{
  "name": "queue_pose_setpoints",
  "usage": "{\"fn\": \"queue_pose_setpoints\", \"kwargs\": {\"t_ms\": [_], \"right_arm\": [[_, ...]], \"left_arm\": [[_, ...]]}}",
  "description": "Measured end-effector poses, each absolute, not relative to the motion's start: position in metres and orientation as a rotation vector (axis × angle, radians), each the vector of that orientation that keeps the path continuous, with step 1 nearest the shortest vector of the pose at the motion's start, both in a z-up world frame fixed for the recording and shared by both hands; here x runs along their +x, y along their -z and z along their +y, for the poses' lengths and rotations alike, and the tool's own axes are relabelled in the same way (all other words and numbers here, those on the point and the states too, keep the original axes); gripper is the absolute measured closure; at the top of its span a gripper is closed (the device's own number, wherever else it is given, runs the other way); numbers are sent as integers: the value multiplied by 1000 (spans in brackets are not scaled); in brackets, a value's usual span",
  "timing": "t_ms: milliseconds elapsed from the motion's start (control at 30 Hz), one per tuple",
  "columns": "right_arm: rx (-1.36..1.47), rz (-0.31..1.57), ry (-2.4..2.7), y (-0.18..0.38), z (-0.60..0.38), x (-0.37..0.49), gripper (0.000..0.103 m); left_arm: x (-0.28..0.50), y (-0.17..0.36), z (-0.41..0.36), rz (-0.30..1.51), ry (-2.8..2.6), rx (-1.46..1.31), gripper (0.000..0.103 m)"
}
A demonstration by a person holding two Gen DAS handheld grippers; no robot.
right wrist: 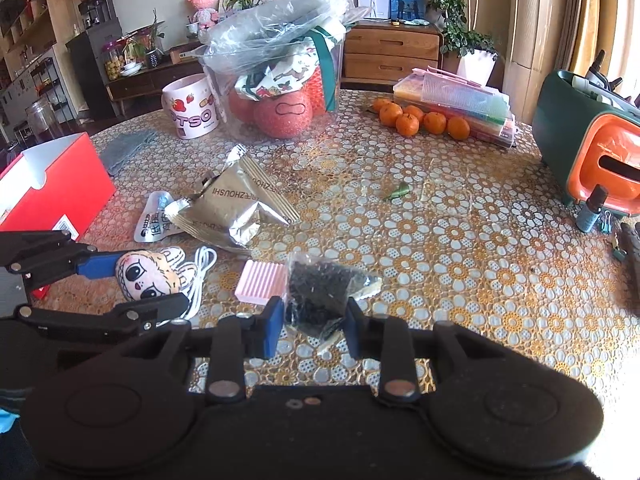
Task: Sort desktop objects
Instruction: 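Carry plush with left tool while right tool carries mesh bag into red box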
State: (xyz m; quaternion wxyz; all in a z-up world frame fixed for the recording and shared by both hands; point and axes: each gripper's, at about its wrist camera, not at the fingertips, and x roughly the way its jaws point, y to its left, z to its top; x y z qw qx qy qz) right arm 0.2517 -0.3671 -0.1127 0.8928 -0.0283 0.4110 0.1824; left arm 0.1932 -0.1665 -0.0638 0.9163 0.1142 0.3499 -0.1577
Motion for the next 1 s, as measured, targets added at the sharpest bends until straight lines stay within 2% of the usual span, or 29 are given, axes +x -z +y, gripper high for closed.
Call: {"fn": "queue_pose_setpoints", "kwargs": {"t_ms": [467, 1000], "right_arm": [[-81, 817, -426, 70, -338, 203, 73], [-158, 739, -563, 12, -240, 154, 73]], "left_arm": [[148, 17, -127, 685, 316, 178, 59], [101, -41, -24, 647, 178, 78, 59]]}}
